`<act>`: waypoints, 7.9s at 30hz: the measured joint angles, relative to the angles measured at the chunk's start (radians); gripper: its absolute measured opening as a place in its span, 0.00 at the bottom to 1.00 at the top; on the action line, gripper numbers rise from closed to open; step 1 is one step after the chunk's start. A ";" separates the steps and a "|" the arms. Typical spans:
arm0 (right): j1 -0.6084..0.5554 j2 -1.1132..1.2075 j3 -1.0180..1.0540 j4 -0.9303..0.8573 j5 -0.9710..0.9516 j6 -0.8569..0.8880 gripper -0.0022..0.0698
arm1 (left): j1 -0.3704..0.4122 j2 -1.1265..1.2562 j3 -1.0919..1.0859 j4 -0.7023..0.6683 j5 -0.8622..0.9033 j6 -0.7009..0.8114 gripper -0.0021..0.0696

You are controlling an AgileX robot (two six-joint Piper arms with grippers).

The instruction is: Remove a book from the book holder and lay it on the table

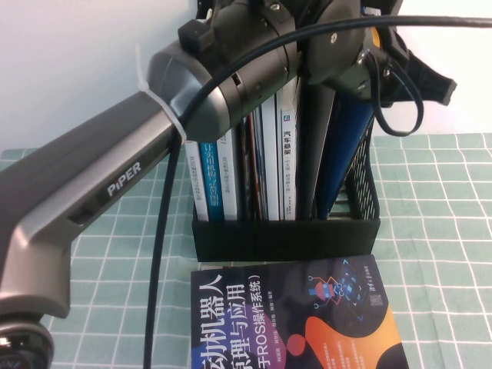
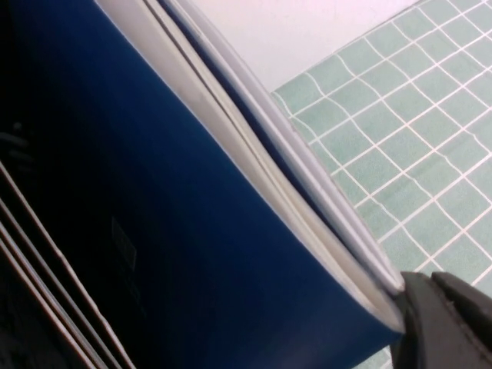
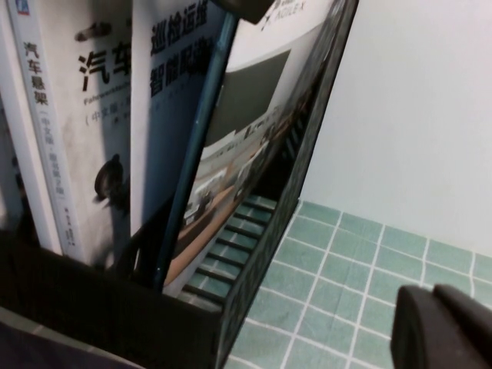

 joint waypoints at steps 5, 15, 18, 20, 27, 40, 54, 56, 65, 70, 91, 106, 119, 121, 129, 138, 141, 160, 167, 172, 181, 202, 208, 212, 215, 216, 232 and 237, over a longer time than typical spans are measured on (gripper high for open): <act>0.000 0.016 0.000 0.000 -0.010 0.002 0.03 | 0.000 0.000 0.000 0.000 0.034 0.000 0.03; 0.000 0.018 0.000 0.000 -0.056 0.006 0.03 | 0.000 0.000 0.000 0.030 0.141 -0.004 0.03; 0.000 0.028 0.000 -0.039 -0.090 0.037 0.03 | 0.000 0.000 0.000 0.079 0.149 -0.046 0.03; 0.000 0.050 0.000 -0.104 -0.148 0.094 0.03 | 0.000 0.000 0.000 0.094 0.151 -0.070 0.03; 0.000 0.155 0.000 -0.308 -0.303 0.308 0.03 | -0.002 0.000 0.000 -0.116 0.125 0.024 0.03; 0.000 0.179 0.000 -0.341 -0.320 0.336 0.03 | -0.002 0.040 -0.002 -0.168 0.009 0.041 0.03; 0.000 0.187 0.000 -0.391 -0.335 0.342 0.03 | -0.002 0.050 -0.002 0.077 0.082 -0.102 0.03; 0.000 0.206 0.000 -0.408 -0.363 0.349 0.03 | -0.002 0.046 -0.002 0.081 0.091 -0.111 0.03; 0.000 0.453 -0.006 -0.397 -0.730 0.381 0.37 | -0.002 0.012 -0.002 0.100 0.098 -0.154 0.03; 0.000 0.635 -0.024 -0.295 -0.897 0.373 0.48 | 0.006 0.008 -0.002 0.115 0.064 -0.212 0.03; 0.000 0.955 -0.302 -0.314 -0.962 0.372 0.46 | 0.008 0.043 -0.002 0.311 0.048 -0.511 0.03; 0.010 0.973 -0.349 -0.341 -0.969 0.366 0.05 | 0.008 -0.020 -0.002 0.334 0.084 -0.589 0.03; 0.010 0.714 -0.345 -0.292 -0.931 0.262 0.05 | 0.008 -0.291 -0.002 0.256 0.234 -0.283 0.03; 0.010 0.640 -0.343 -0.317 -0.932 0.237 0.05 | 0.008 -0.338 -0.002 0.256 0.276 -0.227 0.03; 0.010 0.310 -0.343 -0.602 -0.708 0.232 0.05 | 0.008 -0.547 -0.002 0.254 0.411 -0.100 0.03; 0.010 0.037 -0.341 -1.286 -0.513 0.684 0.05 | 0.008 -0.707 -0.008 0.228 0.536 -0.042 0.03; 0.010 0.026 -0.341 -1.504 -0.578 0.866 0.05 | 0.008 -0.733 0.005 0.201 0.536 -0.033 0.03; 0.413 0.459 -0.340 -1.730 -0.256 0.909 0.05 | 0.008 -0.943 0.578 0.114 0.329 -0.126 0.03; 0.515 0.658 -0.340 -1.724 -0.226 0.937 0.05 | 0.008 -0.984 0.610 0.112 0.316 -0.142 0.03; 0.546 0.758 -0.340 -1.710 -0.218 1.004 0.05 | 0.008 -0.996 0.614 0.112 0.316 -0.146 0.03; 0.550 0.834 -0.350 -1.647 -0.229 1.040 0.31 | 0.008 -1.003 0.615 0.112 0.323 -0.146 0.03; 0.550 0.452 -0.550 -1.656 -0.275 0.964 0.06 | 0.008 -1.125 0.673 0.131 0.122 -0.138 0.03; 0.550 0.279 -0.641 -1.424 0.473 0.683 0.03 | 0.008 -1.320 0.833 0.284 -0.053 -0.135 0.03; 0.541 0.202 -0.657 -0.892 0.911 0.164 0.03 | 0.008 -1.427 0.973 0.376 -0.058 -0.129 0.03; 0.540 0.149 -0.617 -0.557 1.048 -0.049 0.03 | 0.008 -1.492 1.104 0.414 -0.061 -0.129 0.03; 0.540 0.125 -0.593 -0.466 1.060 -0.085 0.03 | 0.008 -1.514 1.150 0.419 -0.066 -0.129 0.03; 0.540 -0.455 0.017 -0.216 0.761 0.022 0.03 | 0.008 -1.780 1.726 0.433 -0.495 -0.097 0.03; 0.540 -0.620 0.075 -0.438 0.773 0.287 0.03 | 0.008 -1.782 1.801 0.434 -0.558 -0.097 0.03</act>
